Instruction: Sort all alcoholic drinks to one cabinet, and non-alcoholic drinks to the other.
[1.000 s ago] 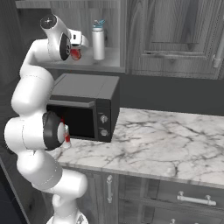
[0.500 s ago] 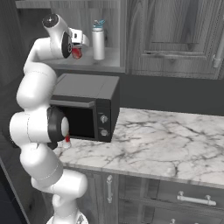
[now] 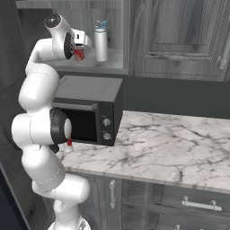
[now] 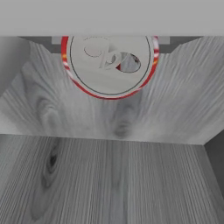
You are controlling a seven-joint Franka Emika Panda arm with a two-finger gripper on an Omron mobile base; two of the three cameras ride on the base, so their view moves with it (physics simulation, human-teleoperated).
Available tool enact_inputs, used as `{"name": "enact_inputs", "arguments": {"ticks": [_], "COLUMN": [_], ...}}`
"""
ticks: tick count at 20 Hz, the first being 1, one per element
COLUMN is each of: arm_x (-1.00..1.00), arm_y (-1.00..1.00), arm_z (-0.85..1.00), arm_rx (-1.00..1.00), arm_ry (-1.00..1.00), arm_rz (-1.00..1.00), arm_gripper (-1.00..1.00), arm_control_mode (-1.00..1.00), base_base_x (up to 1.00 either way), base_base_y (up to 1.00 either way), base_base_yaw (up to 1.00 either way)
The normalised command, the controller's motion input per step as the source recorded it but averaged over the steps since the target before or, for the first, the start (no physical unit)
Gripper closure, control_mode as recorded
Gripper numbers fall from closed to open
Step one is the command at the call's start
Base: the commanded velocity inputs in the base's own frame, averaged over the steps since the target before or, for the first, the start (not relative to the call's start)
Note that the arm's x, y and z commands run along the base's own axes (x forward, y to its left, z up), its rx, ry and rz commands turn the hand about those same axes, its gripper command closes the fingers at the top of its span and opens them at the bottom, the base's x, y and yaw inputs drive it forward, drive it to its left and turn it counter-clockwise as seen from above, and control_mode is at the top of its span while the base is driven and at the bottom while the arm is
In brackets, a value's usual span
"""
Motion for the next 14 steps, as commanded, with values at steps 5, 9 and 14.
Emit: {"name": "enact_inputs", "arguments": {"ticks": [5,9,14], "arm_x": [0.17,0.14,0.10], "arm_y": [0.00,0.06,0.07], "arm_z": [-0.35,-0.34,-0.25], "arm_rx": [0.00,0.00,0.00], "arm_ry": [0.00,0.00,0.00], "arm_rz": [0.00,0.00,0.00], "arm_gripper": [1.00,1.00,-1.00], "arm_control_mode": [-1.00,-1.00,-1.00], "base_base_x": [0.00,0.00,0.00], "base_base_y": [0.00,0.00,0.00], "base_base_yaw": [0.00,0.00,0.00]}}
